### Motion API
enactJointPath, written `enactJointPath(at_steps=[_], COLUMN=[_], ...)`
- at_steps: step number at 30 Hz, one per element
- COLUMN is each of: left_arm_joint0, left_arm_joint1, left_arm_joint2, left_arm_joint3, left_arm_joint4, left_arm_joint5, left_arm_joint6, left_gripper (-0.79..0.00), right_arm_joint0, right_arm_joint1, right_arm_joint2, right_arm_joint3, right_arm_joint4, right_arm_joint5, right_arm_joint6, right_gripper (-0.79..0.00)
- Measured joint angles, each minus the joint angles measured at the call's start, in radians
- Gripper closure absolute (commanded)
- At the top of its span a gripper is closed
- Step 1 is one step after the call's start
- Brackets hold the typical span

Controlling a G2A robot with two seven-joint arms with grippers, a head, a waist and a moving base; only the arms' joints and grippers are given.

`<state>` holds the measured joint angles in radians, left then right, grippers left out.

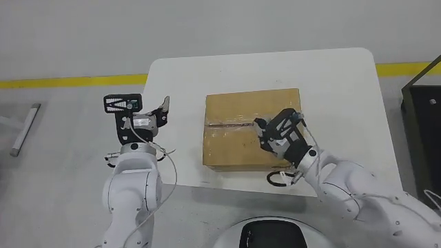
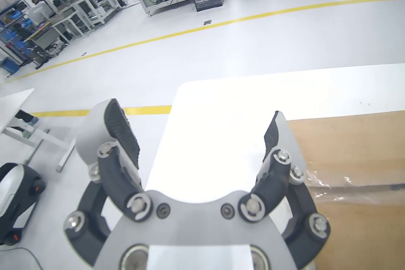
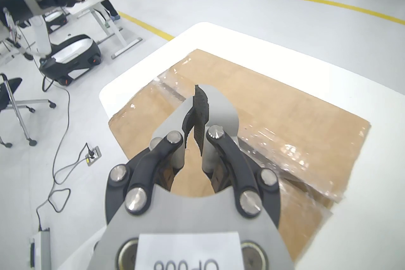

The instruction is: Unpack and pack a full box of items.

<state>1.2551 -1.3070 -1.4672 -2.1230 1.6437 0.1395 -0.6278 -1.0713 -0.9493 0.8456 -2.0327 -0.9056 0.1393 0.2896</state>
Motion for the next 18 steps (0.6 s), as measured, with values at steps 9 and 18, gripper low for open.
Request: enactJointPath(at_steps=[9, 18], left_arm_joint0=[0.037, 0.036], left_arm_joint1=[0.001, -0.002], left_arm_joint2=[-0.032, -0.014], left_arm_joint3=[-0.03, -0.018], left_arm_joint4=[0.007, 0.004], left_arm_joint5=[-0.036, -0.054], left_arm_joint6=[-0.006, 0.003], left_gripper=[-0.785, -0.785], right_arm_joint0=[0.231, 0.257], right_arm_joint1=[-0.14, -0.211], right_arm_joint2=[-0.241, -0.272], right_arm_joint3=[0.202, 0.331], right_arm_joint4=[-0.057, -0.007], right_arm_joint5=[0.09, 0.155], right_arm_joint6=[-0.082, -0.093], right_gripper=[0.0, 0.0])
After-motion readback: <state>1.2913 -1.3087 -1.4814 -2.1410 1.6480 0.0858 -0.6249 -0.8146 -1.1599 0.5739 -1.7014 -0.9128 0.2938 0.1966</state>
